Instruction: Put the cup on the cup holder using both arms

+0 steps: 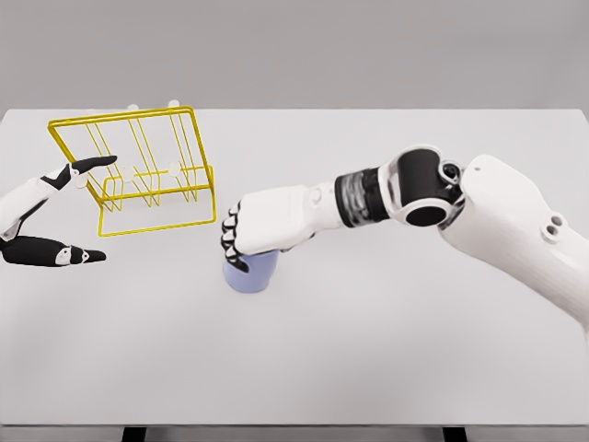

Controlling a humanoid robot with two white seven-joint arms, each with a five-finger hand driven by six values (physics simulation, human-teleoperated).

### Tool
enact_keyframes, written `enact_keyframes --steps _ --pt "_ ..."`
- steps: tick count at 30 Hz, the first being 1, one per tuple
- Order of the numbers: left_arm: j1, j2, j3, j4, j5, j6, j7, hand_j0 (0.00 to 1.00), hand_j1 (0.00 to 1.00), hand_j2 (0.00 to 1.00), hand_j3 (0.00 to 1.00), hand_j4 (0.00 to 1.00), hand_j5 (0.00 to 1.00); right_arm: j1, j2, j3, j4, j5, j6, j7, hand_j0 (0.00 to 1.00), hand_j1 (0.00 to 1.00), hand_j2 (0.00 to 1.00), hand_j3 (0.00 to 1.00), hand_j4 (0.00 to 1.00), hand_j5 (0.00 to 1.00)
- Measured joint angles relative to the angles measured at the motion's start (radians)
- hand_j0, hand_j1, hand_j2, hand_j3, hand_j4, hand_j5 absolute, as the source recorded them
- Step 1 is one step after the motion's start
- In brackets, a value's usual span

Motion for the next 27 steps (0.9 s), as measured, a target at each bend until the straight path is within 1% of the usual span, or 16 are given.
enact_keyframes --steps 4,6,7,8,9,10,13,16,17,19,21,22,24,25,26,27 --pt "0.000 0.000 0.000 0.000 0.000 0.000 0.000 1.00 1.00 1.00 1.00 1.00 1.00 -0.006 0.004 0.012 -0.002 0.007 0.000 0.000 0.45 0.45 0.45 0.45 0.45 0.45" --pt "0.000 0.000 0.000 0.000 0.000 0.000 0.000 1.00 1.00 1.00 1.00 1.00 1.00 -0.008 0.004 0.014 -0.005 0.009 0.000 0.000 0.49 0.49 0.49 0.49 0.49 0.49" --pt "0.000 0.000 0.000 0.000 0.000 0.000 0.000 1.00 1.00 1.00 1.00 1.00 1.00 -0.009 0.004 0.015 -0.007 0.010 0.000 0.000 0.60 0.60 0.60 0.60 0.60 0.60" --pt "0.000 0.000 0.000 0.000 0.000 0.000 0.000 1.00 1.00 1.00 1.00 1.00 1.00 -0.012 0.002 0.015 -0.012 0.011 0.000 0.000 0.65 0.65 0.65 0.65 0.65 0.65" --pt "0.000 0.000 0.000 0.000 0.001 0.000 0.000 1.00 1.00 1.00 1.00 1.00 1.00 -0.014 0.000 0.015 -0.018 0.011 0.000 0.000 0.79 0.79 0.79 0.79 0.79 0.79" --pt "0.000 0.000 0.000 0.000 0.000 0.000 0.000 1.00 1.00 1.00 1.00 1.00 1.00 -0.017 -0.003 0.016 -0.025 0.012 0.000 0.000 0.85 0.85 0.85 0.85 0.85 0.85" --pt "0.000 0.000 0.000 0.000 0.001 0.000 0.000 1.00 1.00 1.00 1.00 1.00 1.00 -0.018 -0.006 0.015 -0.045 0.012 0.000 0.000 0.91 0.91 0.91 0.91 0.91 0.91" --pt "0.000 0.000 0.000 0.000 0.001 0.000 0.000 1.00 1.00 1.00 1.00 1.00 1.00 -0.018 -0.006 0.012 -0.057 0.013 0.000 0.000 0.95 0.95 0.95 0.95 0.95 0.95" --pt "0.000 0.000 0.000 0.000 0.001 0.000 0.000 1.00 1.00 1.00 1.00 1.00 1.00 -0.018 -0.007 0.009 -0.065 0.014 0.000 0.000 0.98 0.98 0.98 0.98 0.98 0.98" --pt "0.000 0.000 0.000 0.000 0.000 0.000 0.000 1.00 1.00 1.00 1.00 1.00 1.00 -0.017 -0.005 -0.008 -0.082 0.013 0.000 0.000 0.99 0.99 0.99 0.99 0.99 0.99" --pt "0.000 0.000 0.000 0.000 0.000 0.000 0.000 1.00 1.00 1.00 1.00 1.00 1.00 -0.011 -0.002 -0.045 -0.093 0.009 0.000 0.000 1.00 1.00 1.00 1.00 1.00 1.00" --pt "0.000 0.000 0.000 0.000 0.000 0.000 0.000 1.00 1.00 1.00 1.00 1.00 1.00 -0.002 -0.001 -0.078 -0.096 0.006 0.000 0.000 1.00 1.00 1.00 1.00 1.00 1.00" --pt "0.000 0.000 0.000 0.000 0.000 0.000 0.000 1.00 1.00 1.00 1.00 1.00 1.00 0.043 -0.007 -0.181 -0.099 -0.001 -0.001 0.000 1.00 1.00 1.00 1.00 1.00 1.00" --pt "0.000 0.000 0.000 0.000 0.000 0.000 0.000 1.00 1.00 1.00 1.00 1.00 1.00 0.052 -0.018 -0.241 -0.099 -0.004 0.000 0.000 1.00 1.00 1.00 1.00 1.00 1.00" --pt "0.002 0.000 0.000 0.000 0.000 0.000 0.000 1.00 1.00 1.00 1.00 1.00 1.00 0.066 -0.034 -0.294 -0.098 -0.010 0.000 0.000 1.00 1.00 1.00 1.00 1.00 1.00" --pt "0.002 0.000 0.000 0.000 0.000 0.000 0.000 1.00 1.00 1.00 1.00 1.00 1.00 0.098 -0.058 -0.344 -0.096 -0.019 0.000 0.000 1.00 1.00 1.00 1.00 1.00 1.00"
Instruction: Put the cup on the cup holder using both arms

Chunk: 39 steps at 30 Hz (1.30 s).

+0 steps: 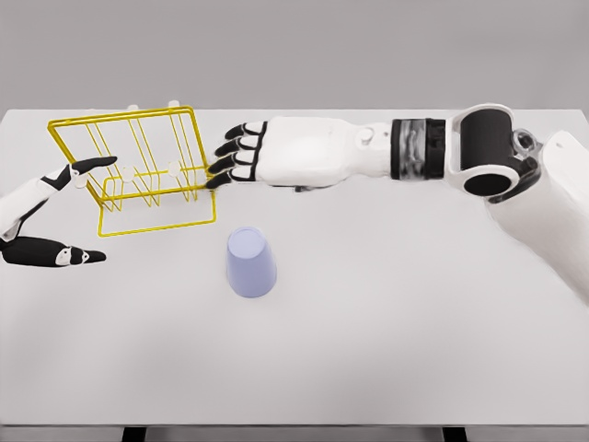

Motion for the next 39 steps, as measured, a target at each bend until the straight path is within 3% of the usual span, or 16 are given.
enact_keyframes --steps 3,6,11,15,19,21,24,27,29,32,35,39 --pt "-0.002 0.000 0.000 0.000 -0.010 0.000 -0.001 1.00 1.00 1.00 1.00 1.00 1.00 0.127 -0.087 -0.132 0.005 -0.019 -0.001 0.000 1.00 1.00 1.00 1.00 1.00 1.00" --pt "-0.008 0.001 0.014 0.000 -0.054 0.000 -0.002 1.00 1.00 1.00 1.00 1.00 1.00 0.186 -0.142 -0.197 0.035 -0.025 0.000 0.000 1.00 1.00 1.00 1.00 1.00 1.00" --pt "-0.024 0.005 0.150 0.000 -0.237 0.000 -0.003 1.00 1.00 1.00 1.00 1.00 1.00 0.235 -0.191 -0.239 0.082 -0.029 0.000 0.000 1.00 1.00 1.00 1.00 1.00 1.00" --pt "-0.026 -0.010 0.252 -0.001 -0.356 0.000 -0.003 1.00 1.00 1.00 1.00 1.00 1.00 0.374 -0.199 -0.365 0.085 -0.029 -0.001 0.000 1.00 1.00 1.00 1.00 1.00 1.00" --pt "-0.017 0.009 0.275 -0.003 -0.421 0.000 -0.004 1.00 1.00 1.00 1.00 1.00 1.00 0.580 -0.188 -0.478 0.080 -0.027 -0.002 0.000 1.00 1.00 1.00 1.00 1.00 1.00" --pt "-0.029 0.063 0.248 -0.006 -0.435 0.000 -0.022 1.00 1.00 1.00 1.00 1.00 1.00 0.626 -0.165 -0.556 0.061 -0.026 -0.002 0.000 1.00 1.00 1.00 1.00 1.00 1.00" --pt "-0.031 0.140 0.220 -0.011 -0.423 0.000 -0.132 1.00 1.00 1.00 1.00 1.00 1.00 0.647 -0.151 -0.669 0.020 -0.028 0.000 0.000 1.00 1.00 1.00 1.00 1.00 1.00" --pt "-0.031 0.188 0.204 -0.017 -0.371 -0.001 -0.287 1.00 1.00 1.00 1.00 1.00 1.00 0.649 -0.140 -0.705 0.003 -0.030 0.000 0.000 1.00 1.00 1.00 1.00 1.00 1.00" --pt "-0.035 0.203 0.196 -0.020 -0.345 -0.001 -0.345 1.00 1.00 1.00 1.00 1.00 1.00 0.649 -0.136 -0.705 -0.007 -0.031 0.000 0.000 1.00 1.00 1.00 1.00 1.00 1.00" --pt "-0.037 0.209 0.182 -0.023 -0.328 -0.002 -0.384 1.00 1.00 1.00 1.00 1.00 1.00 0.696 -0.149 -0.700 -0.013 -0.027 0.000 0.000 1.00 1.00 1.00 1.00 1.00 1.00" --pt "-0.037 0.192 0.174 -0.024 -0.327 -0.002 -0.399 1.00 1.00 1.00 1.00 1.00 1.00 0.765 -0.213 -0.694 -0.015 -0.022 0.000 0.000 1.00 1.00 1.00 1.00 1.00 1.00" --pt "-0.080 0.127 0.170 -0.022 -0.350 -0.001 -0.405 1.00 1.00 1.00 1.00 1.00 1.00 0.776 -0.263 -0.691 -0.021 -0.019 0.000 0.000 1.00 1.00 1.00 1.00 1.00 1.00"
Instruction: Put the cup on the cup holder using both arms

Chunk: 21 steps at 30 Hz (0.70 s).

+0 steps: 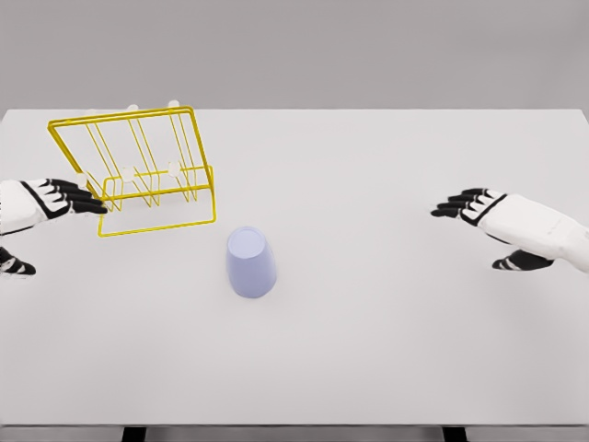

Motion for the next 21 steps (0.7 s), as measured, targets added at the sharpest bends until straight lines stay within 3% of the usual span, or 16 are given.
enact_keyframes --steps 3,4,9,10,11,13,17,21 --pt "-0.138 -0.048 -0.050 0.005 -0.027 0.001 -0.001 1.00 1.00 1.00 1.00 1.00 1.00 0.002 -0.011 0.002 -0.002 0.000 0.000 0.000 1.00 1.00 1.00 1.00 1.00 1.00" --pt "-0.232 -0.056 -0.090 0.008 -0.032 0.001 -0.002 1.00 1.00 1.00 1.00 1.00 1.00 0.002 -0.013 0.004 -0.002 0.000 0.000 0.000 1.00 1.00 1.00 1.00 1.00 1.00" --pt "-0.512 -0.072 -0.324 0.010 -0.008 0.002 -0.002 1.00 1.00 1.00 1.00 1.00 1.00 0.000 -0.017 0.008 -0.002 0.001 0.000 0.000 1.00 1.00 1.00 1.00 1.00 1.00" --pt "-0.566 -0.073 -0.374 0.009 -0.004 -0.002 -0.003 1.00 1.00 1.00 1.00 1.00 1.00 0.000 -0.017 0.008 -0.003 0.001 0.000 0.000 1.00 1.00 1.00 1.00 1.00 1.00" --pt "-0.669 -0.074 -0.435 0.008 0.014 -0.002 -0.003 1.00 1.00 1.00 1.00 1.00 1.00 0.000 -0.018 0.008 -0.003 0.001 0.000 0.000 1.00 1.00 1.00 1.00 1.00 1.00" --pt "-0.818 -0.074 -0.568 0.007 0.072 0.003 -0.002 1.00 1.00 1.00 1.00 1.00 1.00 0.002 -0.018 0.008 -0.003 0.001 0.000 0.000 1.00 1.00 1.00 1.00 1.00 1.00" --pt "-1.008 -0.100 -0.838 0.005 0.141 0.002 -0.002 1.00 1.00 1.00 1.00 1.00 1.00 0.000 -0.018 0.009 -0.003 0.001 0.000 0.000 1.00 1.00 1.00 1.00 1.00 1.00" --pt "-1.162 -0.141 -1.044 0.005 0.168 0.001 -0.002 1.00 1.00 1.00 1.00 1.00 1.00 0.002 -0.018 0.029 -0.025 0.002 0.000 0.000 1.00 1.00 1.00 1.00 1.00 1.00"
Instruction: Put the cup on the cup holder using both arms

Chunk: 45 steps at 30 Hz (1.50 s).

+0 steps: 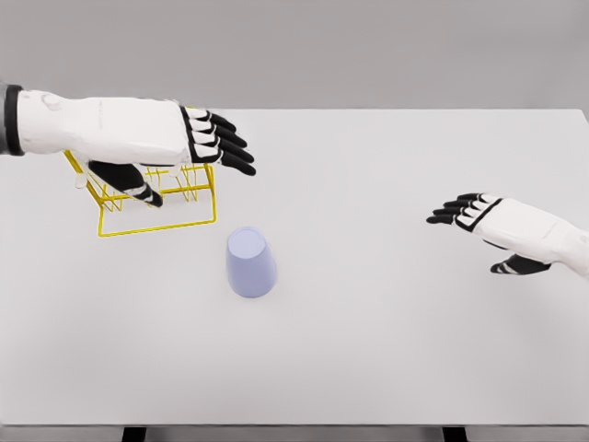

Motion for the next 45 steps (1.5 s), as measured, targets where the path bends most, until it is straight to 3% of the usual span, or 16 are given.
enact_keyframes --steps 3,6,9,25,45 --pt "-0.065 -0.043 -0.111 0.000 0.010 -0.001 0.000 1.00 1.00 1.00 1.00 1.00 1.00 0.002 -0.003 0.007 -0.009 0.000 0.000 0.000 1.00 1.00 1.00 1.00 1.00 1.00" --pt "-0.071 -0.075 -0.182 0.002 0.011 -0.001 0.000 1.00 1.00 1.00 1.00 1.00 1.00 0.002 -0.008 0.009 -0.012 0.000 0.000 0.000 1.00 1.00 1.00 1.00 1.00 1.00" --pt "-0.071 -0.098 -0.210 0.004 -0.002 -0.001 0.000 1.00 1.00 1.00 1.00 1.00 1.00 0.002 -0.010 0.010 -0.014 0.000 0.000 0.000 1.00 1.00 1.00 1.00 1.00 1.00" --pt "-0.056 -0.172 -0.225 0.009 -0.210 0.009 0.000 1.00 1.00 1.00 1.00 1.00 1.00 0.000 -0.013 0.011 -0.013 0.000 0.000 0.000 1.00 1.00 1.00 1.00 1.00 1.00" --pt "0.041 -0.271 -0.224 0.107 -0.341 0.036 0.000 0.97 0.97 0.97 0.97 0.97 0.97 0.003 -0.033 0.004 -0.001 0.001 0.000 0.000 1.00 1.00 1.00 1.00 1.00 1.00"
